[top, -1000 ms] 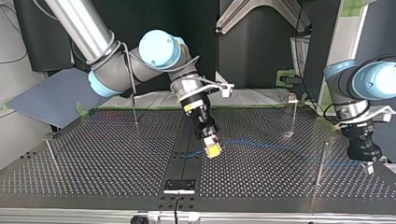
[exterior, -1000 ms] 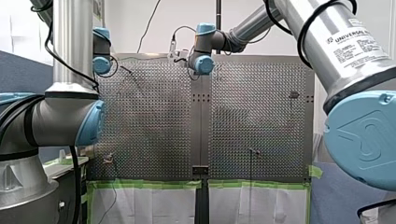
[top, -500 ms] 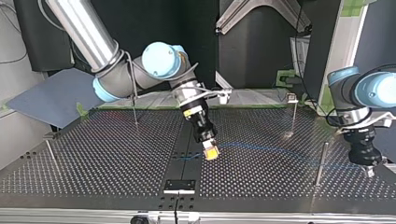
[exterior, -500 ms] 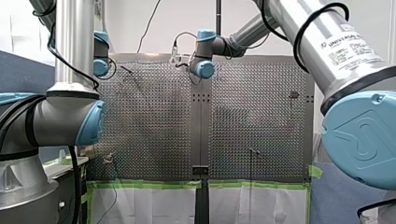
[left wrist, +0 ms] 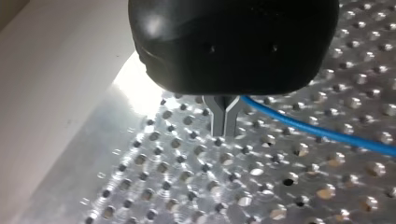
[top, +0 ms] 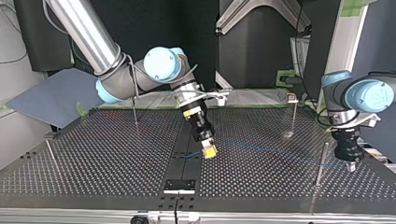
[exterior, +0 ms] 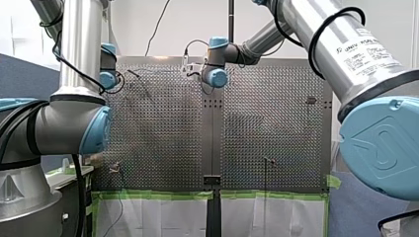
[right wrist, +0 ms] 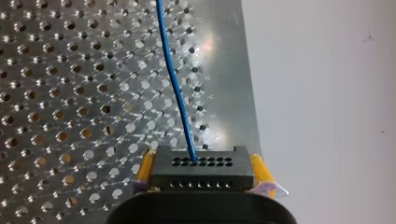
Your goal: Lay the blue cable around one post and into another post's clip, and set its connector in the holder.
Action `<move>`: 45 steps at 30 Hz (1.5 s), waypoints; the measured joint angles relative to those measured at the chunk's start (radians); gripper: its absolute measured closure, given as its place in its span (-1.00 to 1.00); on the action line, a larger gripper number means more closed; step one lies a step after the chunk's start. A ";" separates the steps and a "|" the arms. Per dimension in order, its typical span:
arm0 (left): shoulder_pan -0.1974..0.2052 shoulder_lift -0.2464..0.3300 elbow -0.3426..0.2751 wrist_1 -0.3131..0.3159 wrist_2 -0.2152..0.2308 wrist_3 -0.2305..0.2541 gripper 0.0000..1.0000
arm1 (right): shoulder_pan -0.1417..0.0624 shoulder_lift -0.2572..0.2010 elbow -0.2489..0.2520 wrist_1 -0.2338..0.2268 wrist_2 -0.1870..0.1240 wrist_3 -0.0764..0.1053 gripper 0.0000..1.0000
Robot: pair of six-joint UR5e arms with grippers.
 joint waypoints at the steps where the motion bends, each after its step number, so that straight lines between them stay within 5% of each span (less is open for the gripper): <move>1: -0.001 -0.002 0.000 0.000 0.000 0.000 1.00 | -0.001 0.001 0.000 0.002 0.000 0.000 1.00; 14: -0.009 -0.006 -0.027 0.023 0.008 0.060 1.00 | -0.016 0.044 0.001 0.053 0.001 -0.009 1.00; 21: -0.021 -0.006 -0.058 0.020 -0.004 0.073 0.31 | -0.023 0.067 0.002 0.091 0.003 -0.016 1.00; 22: -0.022 -0.007 -0.063 0.020 -0.001 0.073 -0.12 | -0.024 0.071 0.002 0.095 0.004 -0.017 1.00; 23: -0.025 -0.007 -0.067 0.022 0.003 0.072 -0.12 | -0.025 0.077 0.003 0.099 0.005 -0.019 1.00; 25: -0.031 -0.007 -0.076 0.027 0.015 0.069 -0.61 | -0.026 0.086 0.005 0.104 0.007 -0.021 1.00; 26: -0.034 -0.007 -0.078 0.029 0.021 0.068 -0.61 | -0.026 0.091 0.007 0.105 0.009 -0.022 1.00; 27: -0.038 -0.007 -0.080 0.030 0.030 0.065 -0.93 | -0.026 0.095 0.010 0.105 0.012 -0.023 1.00; 28: -0.041 -0.007 -0.081 0.030 0.038 0.062 -1.00 | -0.026 0.099 0.014 0.105 0.016 -0.023 1.00; 32: -0.055 -0.007 -0.089 0.024 0.052 0.050 -1.00 | -0.028 0.108 0.041 0.084 0.027 -0.022 1.00; 45: -0.081 -0.009 -0.145 0.055 -0.008 0.019 -1.00 | -0.061 0.112 0.155 -0.027 0.071 -0.015 1.00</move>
